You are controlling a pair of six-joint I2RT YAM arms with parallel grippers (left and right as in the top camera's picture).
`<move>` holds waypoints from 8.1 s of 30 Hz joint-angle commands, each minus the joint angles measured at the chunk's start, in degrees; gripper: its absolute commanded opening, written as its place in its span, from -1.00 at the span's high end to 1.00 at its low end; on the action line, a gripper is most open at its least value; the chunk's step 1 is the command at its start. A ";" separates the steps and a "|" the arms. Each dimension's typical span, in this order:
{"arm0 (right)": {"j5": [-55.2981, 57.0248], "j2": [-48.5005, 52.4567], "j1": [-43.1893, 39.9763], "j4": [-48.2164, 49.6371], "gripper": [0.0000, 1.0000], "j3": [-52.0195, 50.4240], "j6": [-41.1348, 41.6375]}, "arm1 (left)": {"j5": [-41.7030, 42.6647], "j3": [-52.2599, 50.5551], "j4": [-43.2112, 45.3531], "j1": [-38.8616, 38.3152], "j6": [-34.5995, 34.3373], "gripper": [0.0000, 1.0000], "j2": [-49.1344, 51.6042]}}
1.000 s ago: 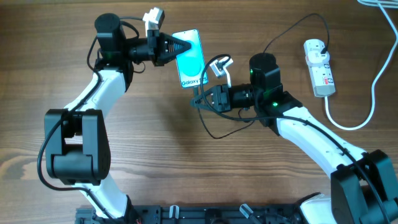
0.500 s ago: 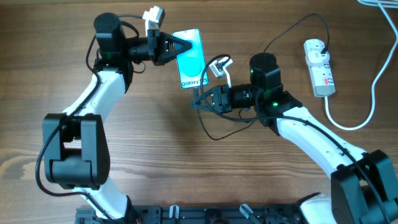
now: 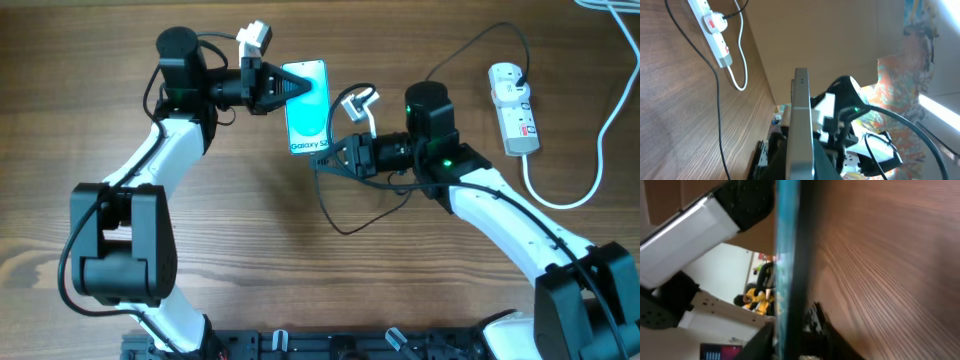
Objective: Plug charger to phone and switch on socket
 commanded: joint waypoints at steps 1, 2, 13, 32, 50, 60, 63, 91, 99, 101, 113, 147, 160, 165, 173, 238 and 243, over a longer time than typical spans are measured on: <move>1.60 -0.24 -0.26 -4.37 0.04 1.29 -5.84 | 2.91 -0.61 0.37 1.25 3.98 0.92 -1.95; 2.05 -0.26 -0.26 -5.92 -0.06 1.29 -7.06 | 2.91 -0.63 0.35 1.18 4.90 0.92 -1.95; 13.16 -9.38 -14.78 -13.84 -0.39 1.31 -14.71 | -5.29 -1.92 0.61 -3.08 2.78 0.93 -1.86; 49.57 -48.72 -22.49 -53.44 -0.68 1.29 -17.25 | -41.13 21.88 -51.08 -15.96 22.84 0.93 -0.96; 51.58 -43.65 -22.49 -61.35 -0.73 1.14 -17.27 | -51.67 21.38 -72.94 -14.08 56.17 0.92 14.67; 51.36 -32.89 -22.49 -61.22 -0.71 1.14 -17.03 | -49.48 17.75 -66.18 -15.98 56.37 0.92 15.72; 51.36 -28.65 -22.49 -61.22 -0.72 1.14 -17.00 | -46.75 16.39 -64.08 -15.15 56.37 0.92 16.98; 53.99 -18.78 -22.23 -64.54 -0.81 0.63 -11.23 | -46.80 15.74 -65.70 -10.62 46.62 0.45 27.47; 54.21 -18.78 -22.23 -63.93 -0.81 -1.68 -11.23 | -49.66 15.74 -70.27 -9.90 46.58 0.44 27.47; 54.34 -18.78 -22.23 -63.49 -0.81 -1.73 -11.17 | -49.68 15.74 -70.40 -9.90 45.90 0.41 27.47; 54.38 -18.78 -22.23 -60.24 -0.99 -1.73 -9.53 | -49.46 15.87 -67.54 -4.39 43.91 0.31 27.39; 61.29 -18.78 -22.23 -52.85 -0.30 -1.73 -9.57 | -73.46 34.56 -127.73 16.72 63.56 0.15 -76.48; 61.88 -18.78 -22.23 -57.57 -0.01 -1.73 -9.77 | -92.11 14.95 -121.70 0.96 49.64 -0.99 -101.24; 65.16 -18.78 -22.58 -57.48 0.78 -1.70 -9.64 | -92.08 4.63 -111.69 0.52 49.51 -1.00 -101.24; 72.46 -18.78 -31.50 -57.99 0.91 3.98 -9.77 | -92.04 -31.17 -75.21 0.52 45.09 -1.00 -101.15; 70.62 30.08 -31.34 -31.36 0.91 24.79 -14.49 | -92.52 -45.24 -65.92 0.52 43.87 -1.00 -100.96; 71.49 25.97 -32.26 -41.81 0.91 24.90 -14.67 | -92.52 -45.24 -70.31 0.52 43.87 -1.00 -100.96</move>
